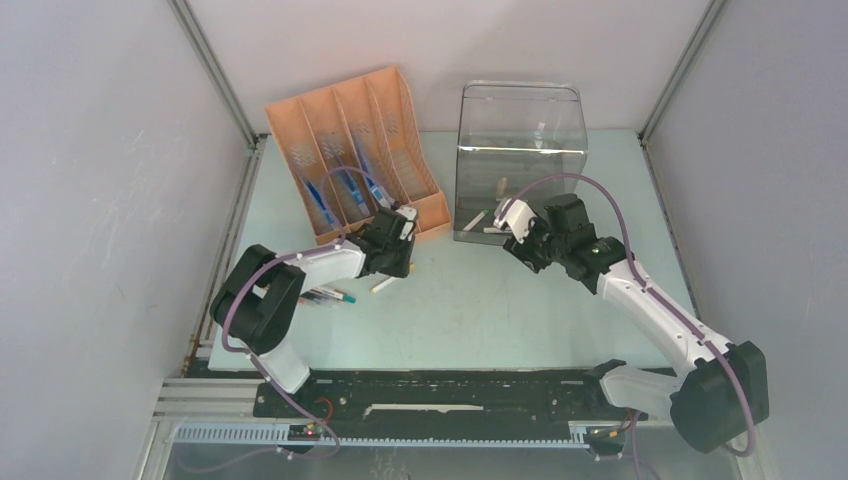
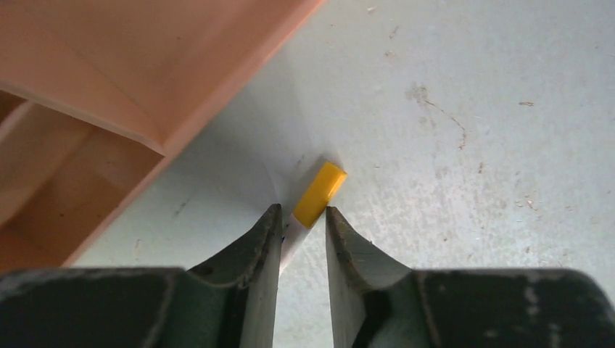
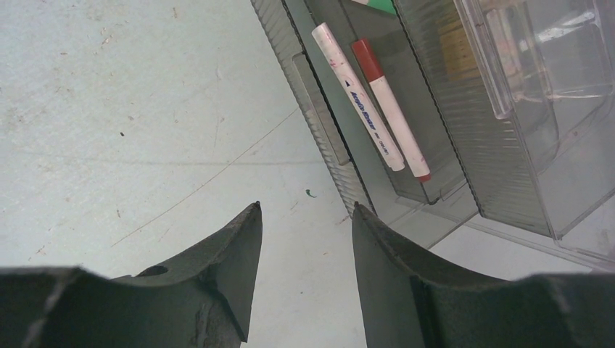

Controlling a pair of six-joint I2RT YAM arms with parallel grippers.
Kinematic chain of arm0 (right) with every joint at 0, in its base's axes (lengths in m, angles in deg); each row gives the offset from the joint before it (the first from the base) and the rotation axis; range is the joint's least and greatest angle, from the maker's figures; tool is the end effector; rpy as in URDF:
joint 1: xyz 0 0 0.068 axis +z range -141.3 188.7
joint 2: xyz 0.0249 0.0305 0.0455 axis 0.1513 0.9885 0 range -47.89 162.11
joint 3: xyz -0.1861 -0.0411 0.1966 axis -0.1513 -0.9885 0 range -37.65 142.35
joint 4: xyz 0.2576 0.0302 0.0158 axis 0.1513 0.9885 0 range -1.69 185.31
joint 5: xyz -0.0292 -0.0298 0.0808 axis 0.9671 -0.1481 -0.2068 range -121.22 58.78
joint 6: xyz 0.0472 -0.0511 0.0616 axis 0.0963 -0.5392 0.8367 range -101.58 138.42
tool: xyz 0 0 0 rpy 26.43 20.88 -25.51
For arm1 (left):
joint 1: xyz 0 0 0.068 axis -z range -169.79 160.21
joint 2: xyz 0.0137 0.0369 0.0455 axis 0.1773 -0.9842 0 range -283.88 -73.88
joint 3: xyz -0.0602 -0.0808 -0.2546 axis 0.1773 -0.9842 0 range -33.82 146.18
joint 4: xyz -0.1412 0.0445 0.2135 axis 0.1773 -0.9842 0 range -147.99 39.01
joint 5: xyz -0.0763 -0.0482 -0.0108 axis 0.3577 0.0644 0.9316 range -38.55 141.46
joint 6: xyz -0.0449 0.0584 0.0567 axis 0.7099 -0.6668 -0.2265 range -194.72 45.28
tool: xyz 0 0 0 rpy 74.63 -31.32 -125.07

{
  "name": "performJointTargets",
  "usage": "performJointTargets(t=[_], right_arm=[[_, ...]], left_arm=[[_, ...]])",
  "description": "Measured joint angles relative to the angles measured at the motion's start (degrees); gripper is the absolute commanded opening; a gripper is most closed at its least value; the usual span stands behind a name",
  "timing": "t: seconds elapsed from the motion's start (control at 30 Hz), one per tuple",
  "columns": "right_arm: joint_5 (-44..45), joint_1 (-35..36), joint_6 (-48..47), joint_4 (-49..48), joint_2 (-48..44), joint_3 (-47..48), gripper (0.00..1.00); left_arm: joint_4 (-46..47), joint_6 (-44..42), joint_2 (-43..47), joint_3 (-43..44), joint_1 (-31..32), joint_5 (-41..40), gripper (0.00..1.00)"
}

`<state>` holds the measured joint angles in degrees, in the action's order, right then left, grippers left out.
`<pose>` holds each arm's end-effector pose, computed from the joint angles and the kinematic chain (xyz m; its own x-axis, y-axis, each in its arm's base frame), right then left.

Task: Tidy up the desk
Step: Pick up the stationery from the center of the board, then place the stationery in the drawer.

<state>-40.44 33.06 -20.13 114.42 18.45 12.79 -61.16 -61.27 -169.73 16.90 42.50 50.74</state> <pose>0.2499 0.1279 0.2425 -0.1557 -0.7457 -0.6479 -0.7832 0.4929 -0.3791 0.2971 -0.1865 0.1174 -0.7988 0.2297 -0.5560 0.3521 0.9279 -0.1224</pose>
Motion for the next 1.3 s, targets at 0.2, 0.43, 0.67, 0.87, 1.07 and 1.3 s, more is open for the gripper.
performJointTargets(t=[0.2,0.43,0.67,0.87,1.07,1.3], right_arm=[[-0.79,0.04,-0.11,0.52,0.0,0.0,0.57],[-3.89,1.07,-0.11,1.57,0.0,0.0,0.57],[-10.43,5.84,0.81,3.98,0.96,2.32,0.57],[-20.17,8.98,4.74,6.38,3.02,6.86,0.57],[-28.63,9.09,9.27,7.15,4.79,8.83,0.64],[-34.88,7.76,17.22,6.58,6.34,9.31,0.71]], left_arm=[[0.59,4.24,0.09,-0.42,1.51,0.09,0.11],[1.11,8.66,0.11,-0.7,4.24,-0.17,0.0],[3.3,12.68,5.03,-6.16,6.23,0.46,0.0],[10.01,16.7,14.21,-11.8,6.32,4.2,0.0],[23.06,21.09,20.22,-16.55,6.34,9.16,0.0],[36.0,25.51,21.46,-18.95,6.49,13.03,0.0]])
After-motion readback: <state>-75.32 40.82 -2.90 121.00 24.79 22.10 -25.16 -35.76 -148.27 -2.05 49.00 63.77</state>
